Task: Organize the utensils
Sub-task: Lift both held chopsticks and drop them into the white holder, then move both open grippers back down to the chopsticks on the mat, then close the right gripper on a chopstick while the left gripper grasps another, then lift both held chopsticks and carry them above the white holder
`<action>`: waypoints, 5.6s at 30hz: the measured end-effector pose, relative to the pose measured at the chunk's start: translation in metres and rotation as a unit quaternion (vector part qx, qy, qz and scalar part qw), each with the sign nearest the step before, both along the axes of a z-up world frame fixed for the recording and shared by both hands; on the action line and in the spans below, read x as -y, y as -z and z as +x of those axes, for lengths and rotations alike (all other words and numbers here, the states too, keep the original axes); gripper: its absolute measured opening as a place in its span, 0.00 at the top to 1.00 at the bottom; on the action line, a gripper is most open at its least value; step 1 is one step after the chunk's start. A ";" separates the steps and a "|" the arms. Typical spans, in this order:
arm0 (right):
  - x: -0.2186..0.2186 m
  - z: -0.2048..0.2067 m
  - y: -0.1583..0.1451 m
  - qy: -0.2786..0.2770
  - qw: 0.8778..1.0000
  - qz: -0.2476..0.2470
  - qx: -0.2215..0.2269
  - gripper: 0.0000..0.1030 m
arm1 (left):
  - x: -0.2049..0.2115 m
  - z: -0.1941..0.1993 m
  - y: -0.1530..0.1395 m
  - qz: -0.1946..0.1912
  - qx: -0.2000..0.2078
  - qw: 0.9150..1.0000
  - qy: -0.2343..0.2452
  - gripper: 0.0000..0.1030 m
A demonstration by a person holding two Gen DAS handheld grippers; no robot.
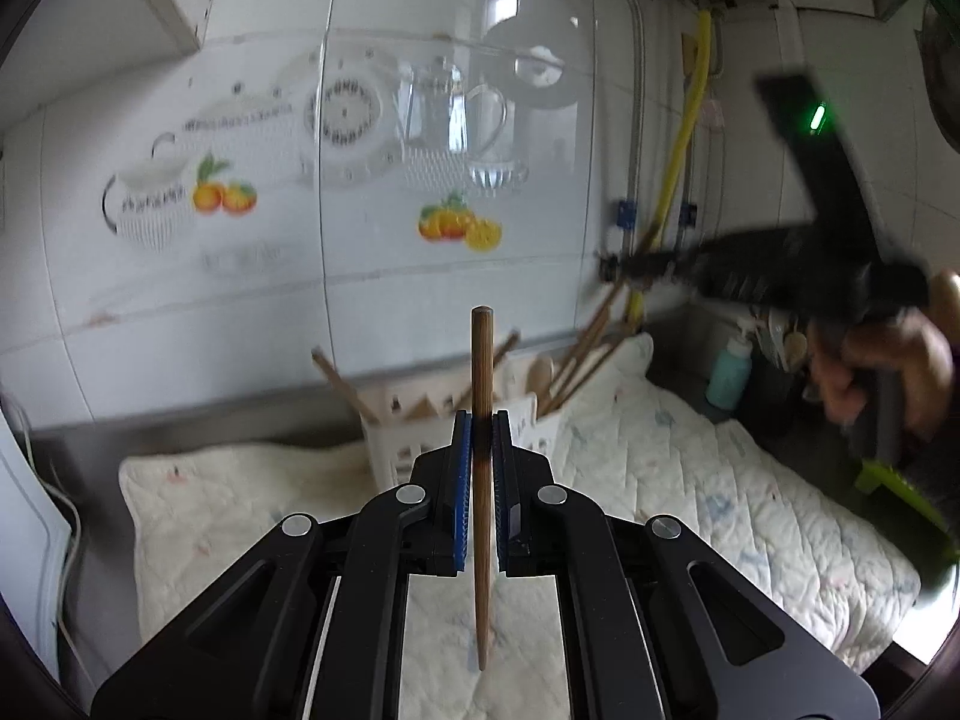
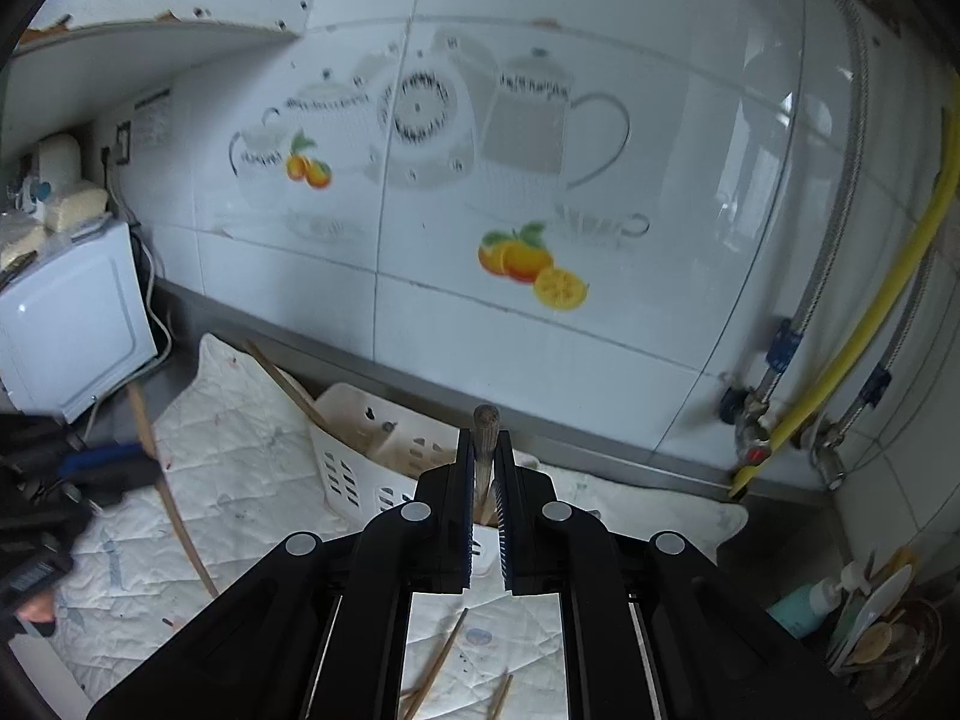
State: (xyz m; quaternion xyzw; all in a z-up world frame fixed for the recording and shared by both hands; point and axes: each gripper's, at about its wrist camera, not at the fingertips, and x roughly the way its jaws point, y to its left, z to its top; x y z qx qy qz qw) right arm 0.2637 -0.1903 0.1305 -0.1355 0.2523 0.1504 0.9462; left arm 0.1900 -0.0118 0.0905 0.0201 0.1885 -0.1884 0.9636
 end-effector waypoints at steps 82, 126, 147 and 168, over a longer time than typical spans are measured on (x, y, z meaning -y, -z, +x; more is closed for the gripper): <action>0.025 -0.149 0.244 0.067 0.983 0.108 -0.132 0.81 | 0.013 -0.101 0.183 0.059 -0.191 0.978 0.053 0.75; 0.037 -0.196 0.159 0.054 0.992 0.117 -0.004 0.93 | 0.019 -0.107 0.210 0.043 -0.203 0.978 0.030 0.94; 0.048 -0.187 0.091 0.004 0.992 0.123 0.017 0.94 | -0.005 -0.099 0.151 -0.004 -0.136 0.990 0.023 0.95; 0.031 -0.124 -0.024 -0.044 0.990 0.111 0.078 0.94 | -0.009 -0.053 0.062 -0.019 -0.062 0.998 0.011 0.95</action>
